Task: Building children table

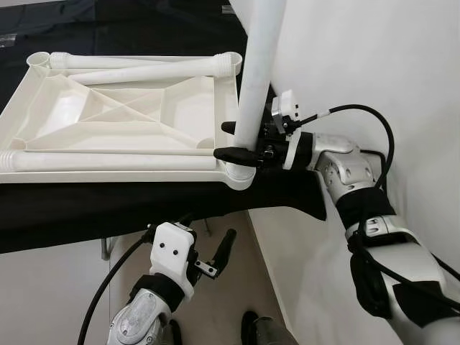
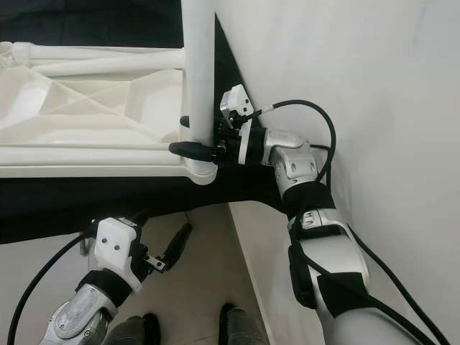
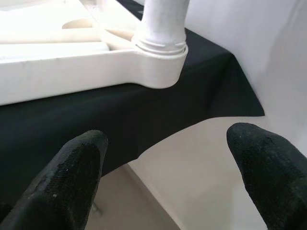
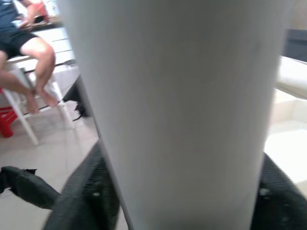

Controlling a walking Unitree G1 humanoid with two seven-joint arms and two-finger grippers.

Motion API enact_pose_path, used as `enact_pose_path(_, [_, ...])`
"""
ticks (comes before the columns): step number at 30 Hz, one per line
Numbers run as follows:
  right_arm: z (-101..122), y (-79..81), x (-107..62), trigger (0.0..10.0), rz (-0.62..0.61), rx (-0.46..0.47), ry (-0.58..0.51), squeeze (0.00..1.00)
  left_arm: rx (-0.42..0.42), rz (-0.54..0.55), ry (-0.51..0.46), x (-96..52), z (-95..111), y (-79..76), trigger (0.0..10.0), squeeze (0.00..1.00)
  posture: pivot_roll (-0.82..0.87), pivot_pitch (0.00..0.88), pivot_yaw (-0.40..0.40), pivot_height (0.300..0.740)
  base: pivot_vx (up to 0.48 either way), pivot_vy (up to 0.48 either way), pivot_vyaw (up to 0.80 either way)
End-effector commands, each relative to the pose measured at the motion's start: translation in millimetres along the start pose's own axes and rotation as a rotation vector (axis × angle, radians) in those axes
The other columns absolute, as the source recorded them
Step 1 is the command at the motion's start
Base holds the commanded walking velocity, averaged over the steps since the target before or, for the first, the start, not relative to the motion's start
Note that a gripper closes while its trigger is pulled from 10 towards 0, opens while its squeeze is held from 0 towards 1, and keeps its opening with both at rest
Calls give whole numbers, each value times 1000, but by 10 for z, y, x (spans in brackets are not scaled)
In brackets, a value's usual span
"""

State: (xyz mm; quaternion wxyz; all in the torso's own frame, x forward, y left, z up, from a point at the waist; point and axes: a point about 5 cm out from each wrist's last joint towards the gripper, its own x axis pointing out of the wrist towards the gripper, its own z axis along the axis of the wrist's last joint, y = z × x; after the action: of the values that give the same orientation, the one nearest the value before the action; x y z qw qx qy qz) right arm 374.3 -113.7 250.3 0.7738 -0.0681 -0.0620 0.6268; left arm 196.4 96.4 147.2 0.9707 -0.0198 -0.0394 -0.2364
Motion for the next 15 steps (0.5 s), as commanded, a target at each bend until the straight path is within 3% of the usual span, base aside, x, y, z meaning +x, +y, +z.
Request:
enact_pose_path(1, [-11,15,-3,0,51,-22,27,0,1,-3,26,-37,-40,-5,10000,0,110,247,-46,740,0,0,0])
enact_pose_path(10, [-5,-14,-22,0,59,-30,28,0,-2,-4,29,-45,-41,-10,10000,0,99,249,-44,740,0,0,0])
enact_pose_path(14, [-251,32,-70,0,-54,-79,112,0,-8,-7,26,-38,-40,-26,10000,0,90,251,-57,740,0,0,0])
enact_pose_path(15, [-376,55,-74,0,-156,-68,137,0,-11,-5,25,-38,-40,-22,10000,0,80,253,-56,740,0,0,0])
